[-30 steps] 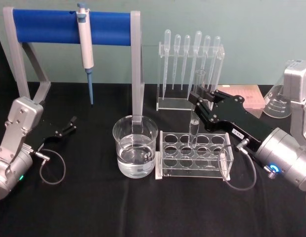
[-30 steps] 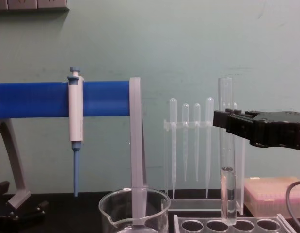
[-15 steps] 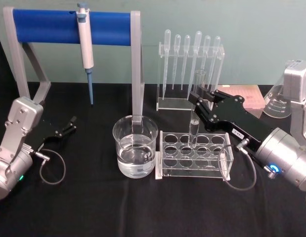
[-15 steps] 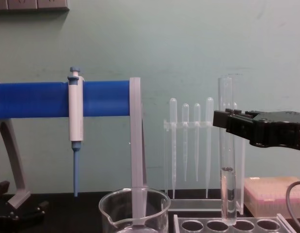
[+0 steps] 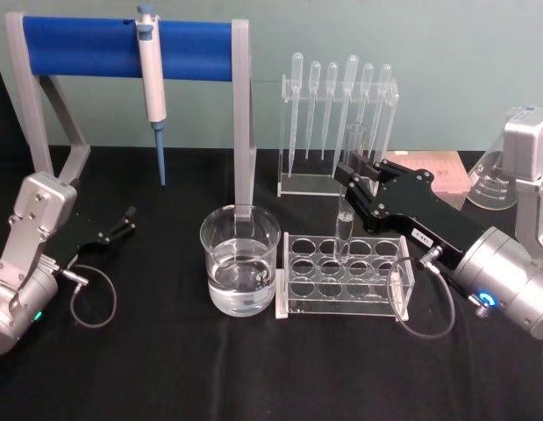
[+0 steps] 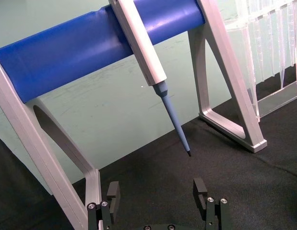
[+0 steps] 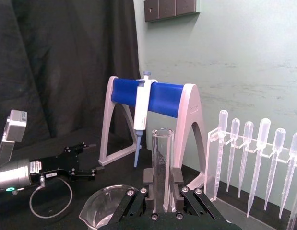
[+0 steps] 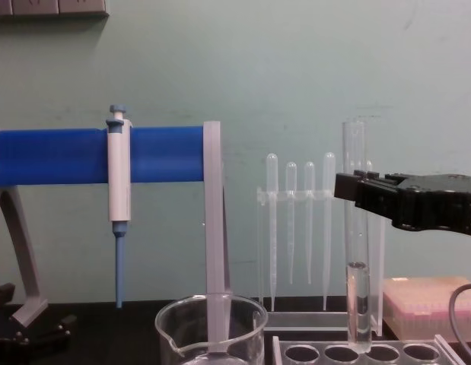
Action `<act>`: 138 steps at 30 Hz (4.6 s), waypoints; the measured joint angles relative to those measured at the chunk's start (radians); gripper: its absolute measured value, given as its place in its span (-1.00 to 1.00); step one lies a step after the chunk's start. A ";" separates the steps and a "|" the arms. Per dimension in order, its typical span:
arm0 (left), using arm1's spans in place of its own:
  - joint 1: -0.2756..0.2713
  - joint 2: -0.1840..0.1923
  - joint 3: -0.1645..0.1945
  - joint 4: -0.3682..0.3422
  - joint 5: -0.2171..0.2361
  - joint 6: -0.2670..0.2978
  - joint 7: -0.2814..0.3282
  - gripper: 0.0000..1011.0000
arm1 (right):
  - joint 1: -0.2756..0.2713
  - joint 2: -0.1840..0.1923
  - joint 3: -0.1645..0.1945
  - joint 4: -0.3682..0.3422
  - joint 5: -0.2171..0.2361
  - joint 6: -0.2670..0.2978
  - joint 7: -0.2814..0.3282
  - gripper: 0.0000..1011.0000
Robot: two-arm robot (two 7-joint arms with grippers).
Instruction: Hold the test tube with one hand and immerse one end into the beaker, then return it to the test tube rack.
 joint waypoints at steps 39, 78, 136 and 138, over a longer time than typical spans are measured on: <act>0.000 0.000 0.000 0.000 0.000 0.000 0.000 0.98 | 0.212 -0.189 -0.213 0.234 -0.094 -0.091 0.049 -0.56; 0.000 0.000 0.000 0.000 0.000 0.000 0.000 0.98 | 0.176 -0.247 -0.201 0.400 -0.166 -0.229 0.101 -0.56; 0.000 0.000 0.000 0.000 0.000 0.000 0.000 0.98 | 0.177 -0.248 -0.201 0.404 -0.160 -0.230 0.101 -0.56; 0.000 0.000 0.000 0.000 0.000 0.000 0.000 0.98 | 0.177 -0.248 -0.201 0.404 -0.160 -0.230 0.101 -0.56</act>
